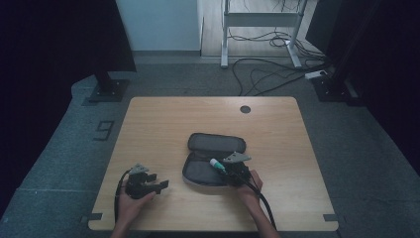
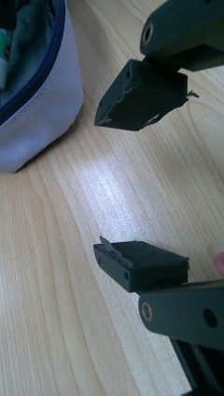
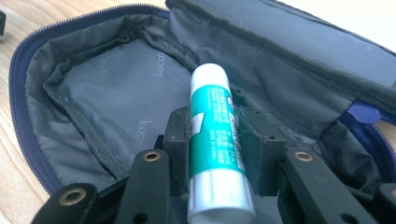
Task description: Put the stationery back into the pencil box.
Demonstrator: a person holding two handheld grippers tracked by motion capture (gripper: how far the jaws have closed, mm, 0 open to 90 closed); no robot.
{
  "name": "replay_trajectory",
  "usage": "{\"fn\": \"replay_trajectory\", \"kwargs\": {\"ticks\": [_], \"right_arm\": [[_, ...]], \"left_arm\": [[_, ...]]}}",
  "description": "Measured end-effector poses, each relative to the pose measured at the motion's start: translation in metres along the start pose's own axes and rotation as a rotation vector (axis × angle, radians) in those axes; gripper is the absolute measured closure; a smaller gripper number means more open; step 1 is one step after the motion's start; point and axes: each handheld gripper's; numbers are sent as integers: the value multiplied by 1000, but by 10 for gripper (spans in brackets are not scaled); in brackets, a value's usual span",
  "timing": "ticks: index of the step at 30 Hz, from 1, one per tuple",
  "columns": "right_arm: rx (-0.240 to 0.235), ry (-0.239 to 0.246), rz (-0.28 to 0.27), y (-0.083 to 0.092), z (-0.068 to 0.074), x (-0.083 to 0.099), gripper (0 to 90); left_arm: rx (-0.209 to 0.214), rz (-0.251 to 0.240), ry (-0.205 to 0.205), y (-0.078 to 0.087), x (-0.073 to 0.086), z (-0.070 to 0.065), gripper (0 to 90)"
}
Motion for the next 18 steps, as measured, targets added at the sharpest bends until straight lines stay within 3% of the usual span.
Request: {"fn": "replay_trajectory", "kwargs": {"ticks": [3,7,18], "right_arm": [[1,1,-1,0,1,0,621],[12,-5,-19,2,2,-1,529],[-35,-48,-113,13,1,-4,440]], "left_arm": [[1,-1,1,0,0,0,337],[1,-1,2,0,0,0,337],[2,-2,0,1,0,0,337]]}}
Point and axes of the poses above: each handheld gripper's, and its own axes: y roughly backward along the jaws, x roughly out of its underside, z roughly to its left, and after that the axes turned 11 degrees about -x, right-handed
